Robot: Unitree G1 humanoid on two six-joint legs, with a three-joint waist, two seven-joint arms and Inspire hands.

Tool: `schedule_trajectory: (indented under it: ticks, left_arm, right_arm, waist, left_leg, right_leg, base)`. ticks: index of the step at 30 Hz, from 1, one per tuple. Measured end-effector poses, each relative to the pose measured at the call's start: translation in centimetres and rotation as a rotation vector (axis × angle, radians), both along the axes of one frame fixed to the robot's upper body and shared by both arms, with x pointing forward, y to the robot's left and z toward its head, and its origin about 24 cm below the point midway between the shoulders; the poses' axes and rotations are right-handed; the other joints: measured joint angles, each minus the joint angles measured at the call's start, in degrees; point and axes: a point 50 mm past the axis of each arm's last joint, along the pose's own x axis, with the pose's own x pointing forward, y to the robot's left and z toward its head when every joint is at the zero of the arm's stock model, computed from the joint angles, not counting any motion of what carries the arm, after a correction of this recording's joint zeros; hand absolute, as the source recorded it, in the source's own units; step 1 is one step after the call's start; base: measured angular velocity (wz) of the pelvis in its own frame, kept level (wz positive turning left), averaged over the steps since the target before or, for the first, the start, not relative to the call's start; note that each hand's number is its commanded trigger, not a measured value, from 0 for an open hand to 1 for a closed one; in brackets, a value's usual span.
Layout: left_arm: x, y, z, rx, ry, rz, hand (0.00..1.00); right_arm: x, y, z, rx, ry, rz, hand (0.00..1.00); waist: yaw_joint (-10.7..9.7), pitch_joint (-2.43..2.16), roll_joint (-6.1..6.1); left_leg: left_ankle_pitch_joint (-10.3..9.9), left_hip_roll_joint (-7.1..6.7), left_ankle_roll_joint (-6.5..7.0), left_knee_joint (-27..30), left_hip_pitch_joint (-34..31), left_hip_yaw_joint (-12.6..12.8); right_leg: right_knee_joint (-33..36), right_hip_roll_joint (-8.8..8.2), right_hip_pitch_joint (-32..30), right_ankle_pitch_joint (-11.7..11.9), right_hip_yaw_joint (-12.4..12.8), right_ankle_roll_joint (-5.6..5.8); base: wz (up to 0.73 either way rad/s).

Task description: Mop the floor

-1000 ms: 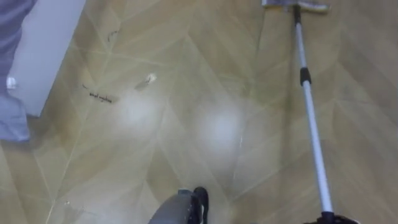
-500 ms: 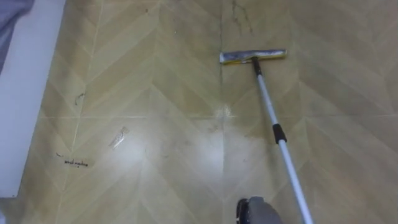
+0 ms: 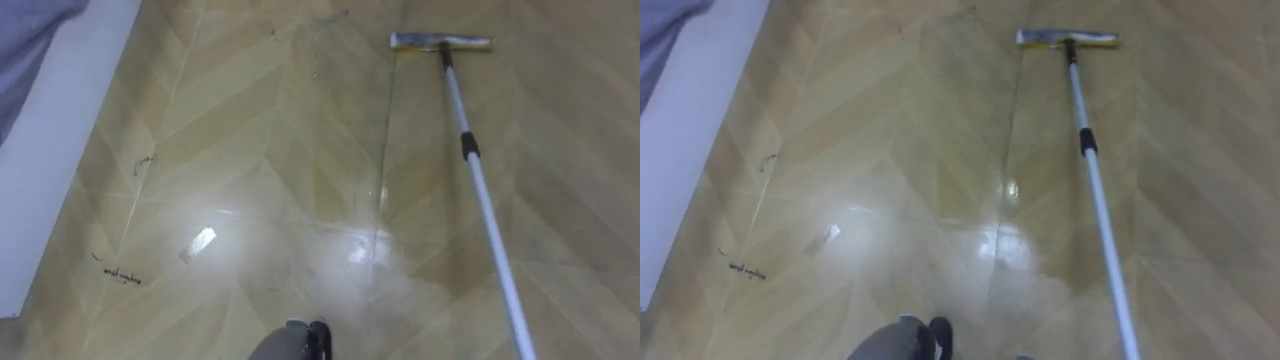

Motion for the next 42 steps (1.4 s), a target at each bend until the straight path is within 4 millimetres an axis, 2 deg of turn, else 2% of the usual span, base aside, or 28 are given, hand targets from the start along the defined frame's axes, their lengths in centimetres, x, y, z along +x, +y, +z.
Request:
schedule_trajectory:
  ticks: [1, 3, 5, 6, 7, 8, 9, 10, 12, 13, 16, 17, 19, 21, 22, 23, 24, 25, 26, 28, 29, 32, 34, 36, 37, 38, 40, 42]
  left_arm:
    - [0.0, 0.0, 0.0, 0.0, -0.008, -0.003, 0.0]
    - [0.0, 0.0, 0.0, 0.004, -0.011, -0.011, 0.0]
    - [0.0, -0.2, 0.0, 0.008, -0.015, -0.01, 0.0]
    - [-0.1, -0.1, 0.0, 0.012, -0.012, -0.007, 0.0]
    - [-0.4, 0.2, -0.1, 0.021, 0.001, 0.002, 0.0]
    - [-0.9, 0.2, -0.2, 0.02, 0.017, 0.005, 0.0]
    - [-1.0, 0.1, -0.2, 0.016, 0.02, 0.009, 0.0]
    - [-1.0, 0.1, -0.2, 0.014, 0.021, 0.015, 0.0]
    - [-1.1, 0.1, -0.2, 0.013, 0.023, 0.015, 0.0]
    - [-1.1, 0.1, -0.3, 0.013, 0.028, 0.019, 0.0]
    - [-0.8, 0.3, -0.2, 0.028, 0.047, 0.019, 0.0]
    - [-0.5, 0.4, -0.2, 0.037, 0.043, 0.015, 0.0]
    - [-0.1, 0.5, -0.1, 0.048, 0.029, 0.001, 0.0]
    - [-0.2, 0.3, -0.1, 0.046, 0.03, 0.001, 0.0]
    - [-0.8, 0.2, -0.2, 0.04, 0.042, 0.003, 0.0]
    - [-1.6, 0.1, -0.3, 0.031, 0.06, 0.007, 0.0]
    - [-1.8, 0.0, -0.4, 0.024, 0.068, 0.001, 0.0]
    - [-2.3, -0.3, -0.5, 0.013, 0.084, -0.02, 0.0]
    - [-2.1, -0.7, -0.5, 0.001, 0.079, -0.03, 0.0]
    - [-1.6, -0.7, -0.3, 0.001, 0.051, -0.035, 0.0]
    - [-1.3, -0.5, -0.2, 0.002, 0.034, -0.031, 0.0]
    - [-0.7, -0.5, 0.0, -0.001, -0.002, -0.037, 0.0]
    - [0.2, -0.9, 0.1, -0.017, -0.038, -0.02, 0.0]
    - [0.9, -1.3, 0.1, -0.023, -0.063, -0.012, 0.0]
    - [0.8, -1.2, 0.1, -0.017, -0.07, 0.009, 0.0]
    - [0.6, -1.4, 0.0, -0.026, -0.065, 0.035, 0.0]
    - [0.6, -1.3, 0.0, -0.024, -0.063, 0.044, 0.0]
    - [0.0, -0.9, -0.2, -0.007, -0.036, 0.054, 0.0]
  right_arm:
    - [-2.0, 0.2, -0.2, 0.006, 0.044, -0.012, 1.0]
    - [-3.4, 0.6, -0.5, 0.016, 0.078, -0.011, 1.0]
    - [-5.0, 1.6, -0.9, 0.034, 0.118, -0.003, 1.0]
    - [-5.1, 1.9, -1.0, 0.04, 0.124, 0.005, 1.0]
    - [-5.3, 2.6, -1.2, 0.053, 0.132, 0.019, 1.0]
    - [-5.9, 2.9, -1.3, 0.058, 0.152, 0.021, 1.0]
    - [-5.8, 3.0, -1.3, 0.061, 0.153, 0.024, 1.0]
    - [-4.9, 3.4, -1.5, 0.07, 0.142, 0.036, 1.0]
    - [-2.5, 3.0, -1.3, 0.058, 0.115, 0.063, 1.0]
    - [-0.2, 2.3, -0.8, 0.03, 0.087, 0.083, 1.0]
    - [7.1, 0.7, 1.3, -0.043, -0.062, 0.154, 1.0]
    - [9.4, 0.5, 2.1, -0.055, -0.123, 0.176, 1.0]
    - [12.4, 0.6, 3.3, -0.055, -0.218, 0.193, 1.0]
    - [13.3, 1.2, 3.4, -0.033, -0.279, 0.194, 1.0]
    - [12.6, 1.8, 2.8, 0.003, -0.279, 0.167, 1.0]
    - [11.0, 2.2, 2.0, 0.041, -0.254, 0.138, 1.0]
    - [9.7, 2.0, 1.6, 0.048, -0.228, 0.127, 1.0]
    - [6.6, 0.8, 1.0, 0.031, -0.152, 0.105, 1.0]
    - [2.9, -0.2, 0.5, 0.008, -0.061, 0.082, 1.0]
    - [-2.1, -0.7, 0.1, 0.0, 0.053, 0.049, 1.0]
    - [-4.8, -0.4, -0.1, 0.011, 0.114, 0.032, 1.0]
    - [-9.4, 1.4, -0.5, 0.06, 0.215, -0.003, 1.0]
    - [-9.8, 2.6, -0.9, 0.09, 0.224, -0.007, 1.0]
    - [-8.2, 2.9, -1.2, 0.091, 0.198, 0.029, 1.0]
    - [-7.0, 3.1, -1.3, 0.087, 0.184, 0.057, 1.0]
    - [-6.0, 3.2, -1.4, 0.075, 0.177, 0.07, 1.0]
    - [-3.8, 3.2, -1.4, 0.057, 0.169, 0.074, 1.0]
    - [-0.3, 2.4, -0.8, 0.006, 0.135, 0.103, 1.0]
  waist:
    - [0.1, -0.28, 0.62]
    - [0.1, -0.32, 1.88]
    - [-0.5, -0.5, 3.06]
    - [-0.9, -0.45, 3.1]
    - [-1.2, -0.39, 2.86]
    - [-1.6, -0.38, 3.38]
    - [-1.5, -0.47, 3.95]
    - [-1.3, -0.55, 4.24]
    - [-1.0, -0.52, 4.25]
    - [-0.9, -0.46, 4.18]
    - [-0.6, 0.32, 3.18]
    - [0.7, 0.59, 2.55]
    - [2.7, 1.21, 1.0]
    - [3.8, 0.92, 0.64]
    - [3.9, 0.94, 0.38]
    - [3.8, 0.56, -0.04]
    - [3.6, 0.38, -0.21]
    - [3.2, 0.17, 0.02]
    - [2.9, -0.14, 0.43]
    - [2.4, -0.21, 0.45]
    - [1.2, -0.25, 0.41]
    - [-2.4, -0.55, 1.09]
    - [-2.6, -0.48, 1.74]
    - [-2.6, -0.17, 2.82]
    - [-2.7, -0.1, 3.04]
    - [-2.8, -0.03, 3.68]
    - [-2.5, 0.08, 4.08]
    - [-2.2, 0.5, 3.36]
  left_leg:
    - [-1.2, -0.02, 0.13, -0.1, 1.2, -1.8]
    - [-2.5, -0.17, -1.05, -0.2, 2.1, -5.9]
    - [-2.7, -0.28, -1.41, -0.4, 3.9, -8.6]
    - [-3.0, -0.24, -1.88, -0.2, 4.2, -8.9]
    - [-4.8, -0.2, -4.01, 0.8, 5.2, -9.2]
    - [-7.9, 0.91, -5.33, 2.3, 6.1, -9.1]
    - [-9.1, 1.45, -6.03, 2.8, 6.7, -8.8]
    - [-9.8, 2.65, -7.0, 3.2, 7.7, -8.4]
    - [-9.9, 3.74, -7.2, 3.4, 8.9, -8.3]
    - [-9.9, 4.38, -7.21, 4.4, 9.1, -8.3]
    - [-8.2, 5.8, -9.51, 11.3, 7.1, -8.2]
    - [-7.5, 6.5, -9.53, 13.9, 5.3, -7.6]
    - [-7.7, 5.32, -9.21, 12.2, 0.9, -7.4]
    - [-7.2, 4.51, -8.84, 6.7, -3.7, -6.3]
    - [-4.0, 3.86, -7.42, 1.6, -5.2, -5.9]
    - [0.6, 2.78, -5.83, -2.0, -5.4, -5.2]
    - [2.3, 2.25, -5.14, -3.5, -4.9, -5.0]
    - [3.9, 2.27, -3.75, -4.5, -3.8, -3.9]
    - [3.8, 2.17, -2.67, -4.5, -3.0, -2.5]
    - [2.2, 1.66, -1.48, -3.9, -2.4, -1.7]
    - [1.0, 1.26, -1.1, -3.3, -1.7, -1.3]
    - [-1.8, 0.61, -0.61, -2.4, 1.3, -1.6]
    - [-2.6, 0.47, -1.0, -2.6, 2.4, -3.2]
    - [-2.7, 0.32, -1.28, -2.6, 2.6, -5.5]
    - [-2.8, -0.01, -1.99, -2.7, 3.0, -6.3]
    - [-3.4, 0.18, -2.94, -3.3, 4.0, -7.1]
    - [-3.1, 0.25, -3.51, -5.6, 6.8, -6.7]
    - [-2.3, 0.28, -3.89, -8.2, 9.5, -6.9]
  right_leg:
    - [2.5, 0.49, -1.6, 1.6, 0.7, 0.02]
    - [3.8, 1.11, -6.7, 1.4, 0.4, 0.04]
    - [-3.5, 0.81, -12.5, 1.9, 0.5, -0.67]
    - [-7.1, 0.76, -13.5, 3.0, 1.1, -0.68]
    - [-12.9, 0.97, -14.8, 7.1, 2.1, 0.06]
    - [-12.3, 0.43, -14.1, 10.9, 0.2, -0.9]
    - [-11.7, 0.63, -13.6, 10.2, -0.9, -1.92]
    - [-10.8, 1.5, -12.6, 9.5, -1.4, -3.12]
    - [-10.6, 2.45, -11.4, 8.2, -2.1, -3.96]
    - [-9.9, 2.7, -10.9, 6.9, -2.6, -4.56]
    - [-7.3, 3.67, -9.7, 4.2, -2.9, -5.87]
    - [-7.0, 4.24, -9.5, 3.7, -3.0, -6.6]
    - [-7.3, 4.51, -9.5, 3.4, -3.1, -7.2]
    - [-8.8, 4.78, -8.1, 3.1, -4.0, -7.23]
    - [-10.2, 4.85, -6.1, 2.7, -4.7, -6.77]
    - [-11.5, 4.64, -4.1, 2.1, -4.8, -6.05]
    - [-12.0, 4.32, -3.2, 1.7, -4.8, -5.61]
    - [-12.5, 3.67, -1.8, 0.7, -4.8, -4.68]
    - [-12.4, 3.01, -1.1, -0.1, -4.4, -3.85]
    - [-10.4, 2.74, -1.2, -0.4, -2.4, -3.16]
    - [-7.1, 2.08, -2.3, 0.5, -1.7, -1.8]
    - [0.7, 0.84, -4.0, 3.8, -1.4, 0.15]
    - [-0.2, 0.98, -5.5, 3.2, 0.0, 0.28]
    - [-6.6, 1.06, -8.3, 2.8, 1.3, 0.4]
    - [-12.9, 1.07, -8.4, 5.9, 1.9, 0.89]
    - [-13.7, 0.92, -7.0, 6.5, 0.7, -0.44]
    - [-15.4, 1.07, -4.3, 6.8, 0.0, -0.97]
    - [-16.8, 0.98, -2.2, 7.0, -0.4, -1.22]
  base:
    - [-0.4]
    - [-0.56]
    - [-0.49]
    - [-0.48]
    - [-0.33]
    - [-0.26]
    - [-0.09]
    - [-0.11]
    - [-0.01]
    - [0.13]
    - [0.2]
    - [0.14]
    - [0.02]
    - [0.11]
    - [0.14]
    - [0.15]
    - [0.23]
    - [0.39]
    - [0.37]
    - [0.03]
    - [-0.08]
    - [-0.03]
    - [-0.68]
    - [-0.95]
    - [-0.63]
    - [-0.4]
    - [0.05]
    - [0.11]
